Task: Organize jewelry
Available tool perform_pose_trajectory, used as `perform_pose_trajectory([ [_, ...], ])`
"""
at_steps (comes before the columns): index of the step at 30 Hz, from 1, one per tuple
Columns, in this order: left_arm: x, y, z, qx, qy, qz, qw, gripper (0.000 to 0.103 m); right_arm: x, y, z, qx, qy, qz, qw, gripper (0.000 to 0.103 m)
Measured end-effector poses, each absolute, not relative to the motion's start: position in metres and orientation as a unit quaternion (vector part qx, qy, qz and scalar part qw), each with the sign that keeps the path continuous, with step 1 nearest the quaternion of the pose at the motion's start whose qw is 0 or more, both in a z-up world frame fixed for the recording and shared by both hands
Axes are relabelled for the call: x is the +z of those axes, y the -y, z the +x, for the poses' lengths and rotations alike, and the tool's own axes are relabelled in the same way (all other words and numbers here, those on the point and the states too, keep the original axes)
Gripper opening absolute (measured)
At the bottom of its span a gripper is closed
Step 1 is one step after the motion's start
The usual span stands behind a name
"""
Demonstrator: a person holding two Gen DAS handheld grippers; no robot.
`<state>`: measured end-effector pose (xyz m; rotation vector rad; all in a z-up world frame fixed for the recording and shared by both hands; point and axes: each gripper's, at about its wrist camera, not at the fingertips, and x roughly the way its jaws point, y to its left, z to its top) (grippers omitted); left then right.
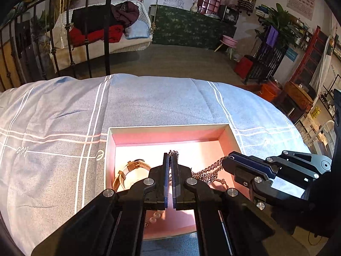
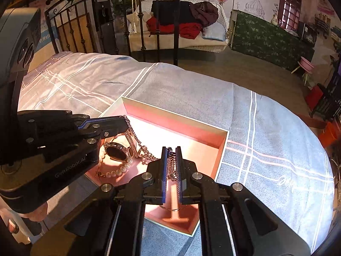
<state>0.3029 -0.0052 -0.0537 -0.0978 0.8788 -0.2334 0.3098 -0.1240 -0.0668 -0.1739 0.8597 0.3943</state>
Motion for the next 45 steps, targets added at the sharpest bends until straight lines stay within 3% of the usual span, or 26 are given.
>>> perform_pose_trajectory([
  [16,-0.058,0.007,0.314,-0.083,-0.459,-0.051,0.883,0.002,-0.079,0.120,0.300,0.199,-0.433,-0.084,0.875,0.008],
  [17,-0.058,0.007,0.315,-0.079,-0.466,-0.051,0.880,0.005,-0.080,0.120,0.299,0.203,-0.436,-0.082,0.873,0.009],
  [19,-0.058,0.004,0.314,-0.060,-0.478,-0.046,0.875,0.052,-0.081,0.122,0.297,0.194,-0.444,-0.077,0.871,0.039],
  [20,-0.056,0.002,0.311,-0.044,-0.475,-0.043,0.878,0.093,-0.079,0.124,0.294,0.178,-0.439,-0.080,0.877,0.086],
  [21,-0.053,0.000,0.307,-0.040,-0.467,-0.042,0.882,0.096,-0.076,0.126,0.290,0.161,-0.423,-0.088,0.887,0.096],
  [29,-0.042,-0.010,0.275,-0.057,-0.447,-0.040,0.892,0.096,-0.066,0.147,0.260,0.151,-0.394,-0.074,0.904,0.096],
  [35,-0.061,-0.018,0.223,-0.083,-0.446,-0.035,0.890,0.096,-0.096,0.170,0.216,0.162,-0.418,-0.033,0.893,0.095],
  [39,-0.096,-0.020,0.194,-0.071,-0.476,-0.012,0.876,0.091,-0.131,0.176,0.184,0.197,-0.463,0.000,0.864,0.064],
  [42,-0.118,-0.021,0.183,-0.070,-0.495,0.002,0.866,0.083,-0.139,0.170,0.167,0.197,-0.470,-0.023,0.860,0.064],
  [45,-0.127,-0.022,0.181,-0.065,-0.494,0.005,0.867,0.081,-0.134,0.161,0.164,0.209,-0.469,-0.040,0.857,0.063],
])
